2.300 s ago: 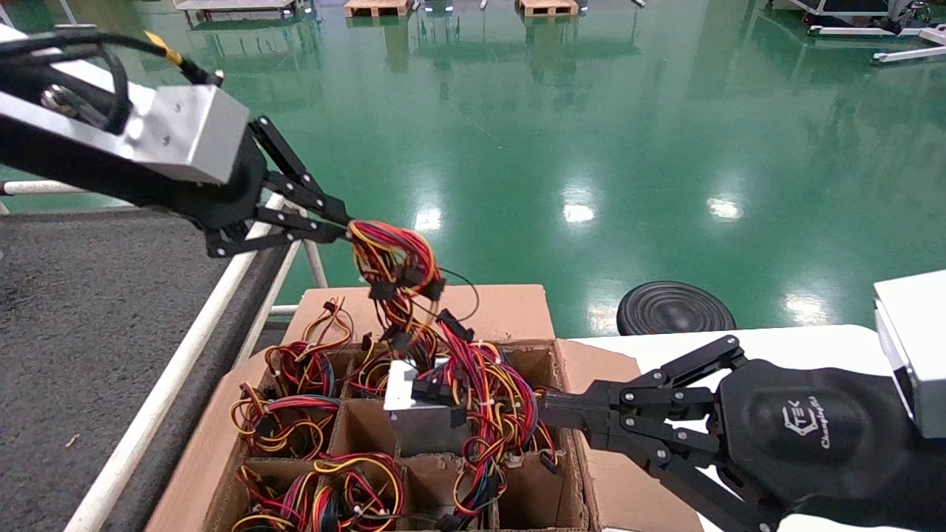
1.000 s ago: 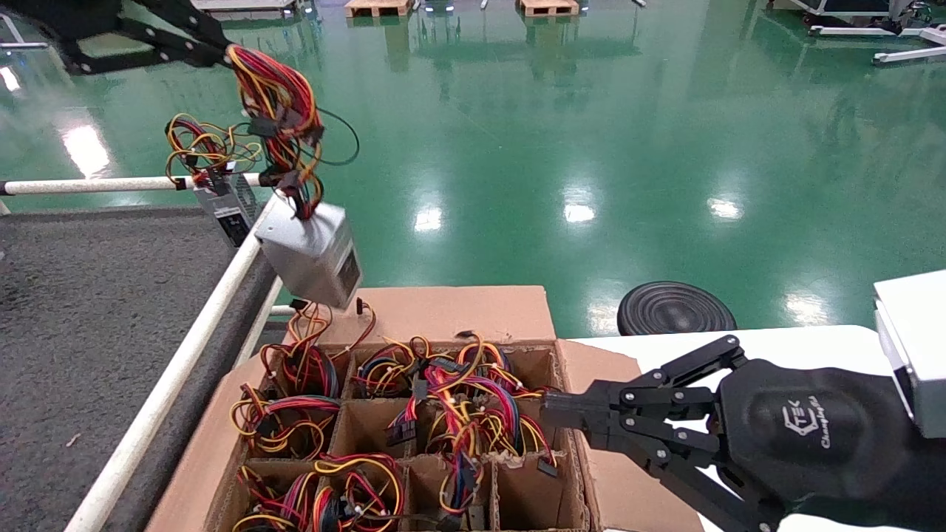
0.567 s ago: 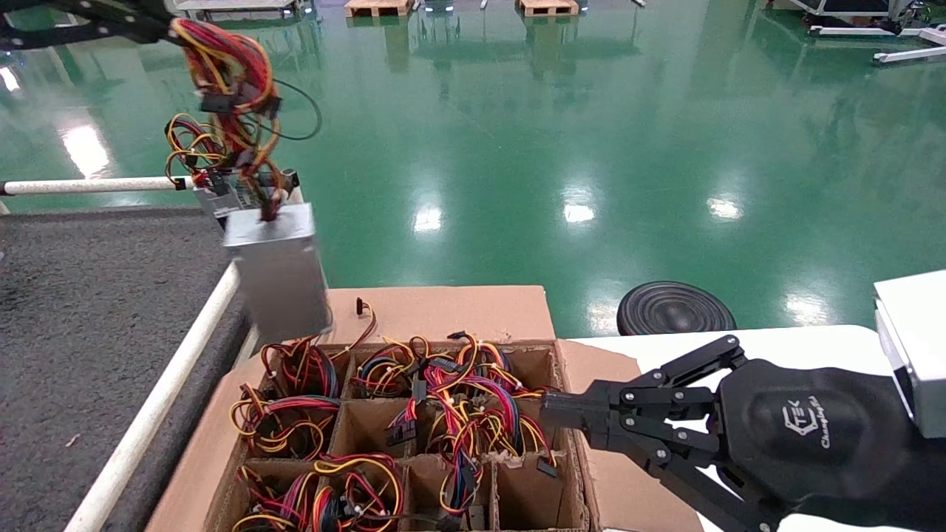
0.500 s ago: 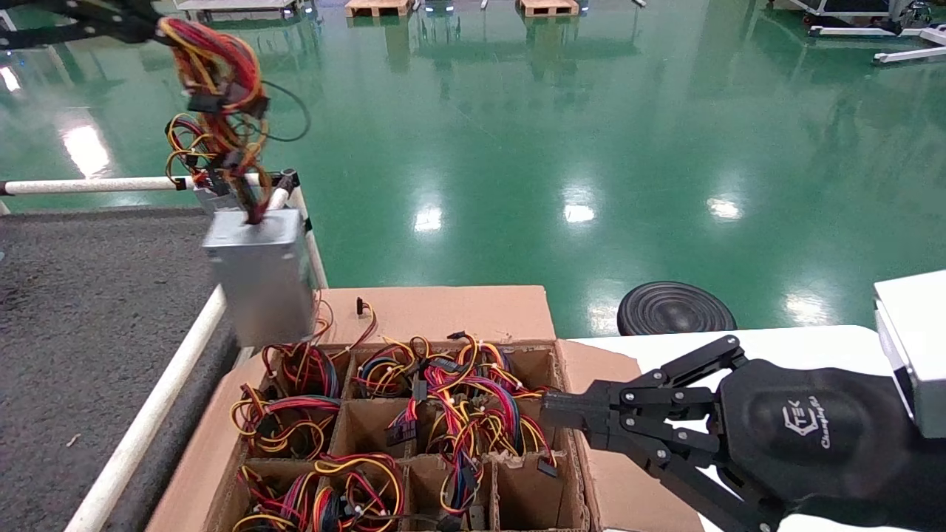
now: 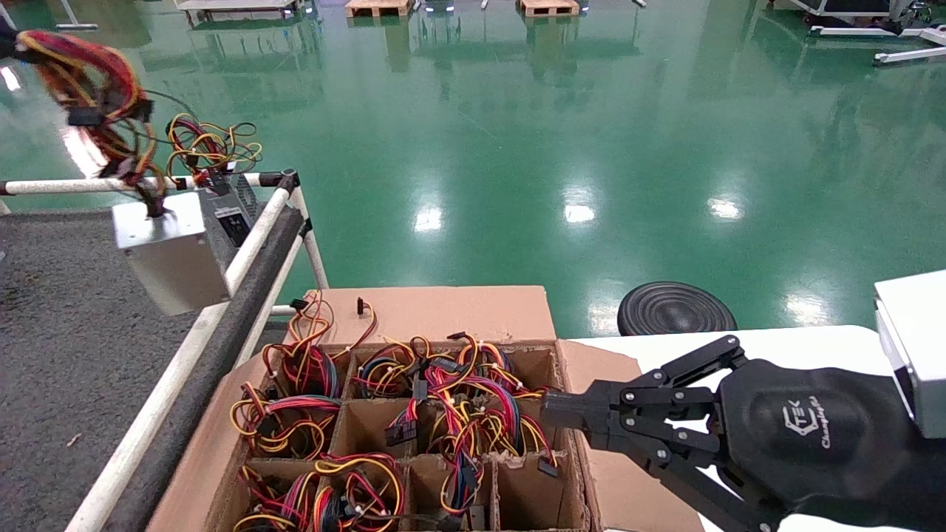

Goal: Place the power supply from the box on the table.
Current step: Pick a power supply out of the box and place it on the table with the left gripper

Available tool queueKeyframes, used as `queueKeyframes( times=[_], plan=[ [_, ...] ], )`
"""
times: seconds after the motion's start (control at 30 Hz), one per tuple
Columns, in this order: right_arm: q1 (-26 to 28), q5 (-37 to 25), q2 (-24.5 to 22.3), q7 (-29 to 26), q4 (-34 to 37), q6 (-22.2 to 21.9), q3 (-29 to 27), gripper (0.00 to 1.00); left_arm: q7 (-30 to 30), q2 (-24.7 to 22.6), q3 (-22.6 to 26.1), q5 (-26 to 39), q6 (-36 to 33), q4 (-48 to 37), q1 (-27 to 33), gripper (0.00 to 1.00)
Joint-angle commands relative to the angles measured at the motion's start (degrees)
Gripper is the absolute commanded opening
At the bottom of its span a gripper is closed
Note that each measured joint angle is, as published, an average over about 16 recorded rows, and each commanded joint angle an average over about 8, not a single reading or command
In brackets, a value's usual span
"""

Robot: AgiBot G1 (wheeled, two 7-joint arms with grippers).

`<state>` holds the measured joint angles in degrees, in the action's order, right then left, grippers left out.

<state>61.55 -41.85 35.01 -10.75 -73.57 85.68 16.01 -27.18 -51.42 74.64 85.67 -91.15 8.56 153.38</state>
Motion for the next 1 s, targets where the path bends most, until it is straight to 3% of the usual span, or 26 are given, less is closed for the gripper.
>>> queueKeyframes(
  times=[0.03, 0.33, 1.0],
  plan=[
    [0.0, 0.0, 0.0, 0.0, 0.0, 0.0, 0.0, 0.00, 0.4, 0.5, 0.4, 0.5, 0.1, -0.3, 0.3, 0.00],
    [0.0, 0.0, 0.0, 0.0, 0.0, 0.0, 0.0, 0.00, 2.3, 2.5, 1.2, 3.8, 2.4, -0.4, 1.7, 0.00],
    [0.0, 0.0, 0.0, 0.0, 0.0, 0.0, 0.0, 0.00, 7.3, 8.1, -2.3, 13.1, 3.0, 3.9, 5.8, 0.00]
  ],
)
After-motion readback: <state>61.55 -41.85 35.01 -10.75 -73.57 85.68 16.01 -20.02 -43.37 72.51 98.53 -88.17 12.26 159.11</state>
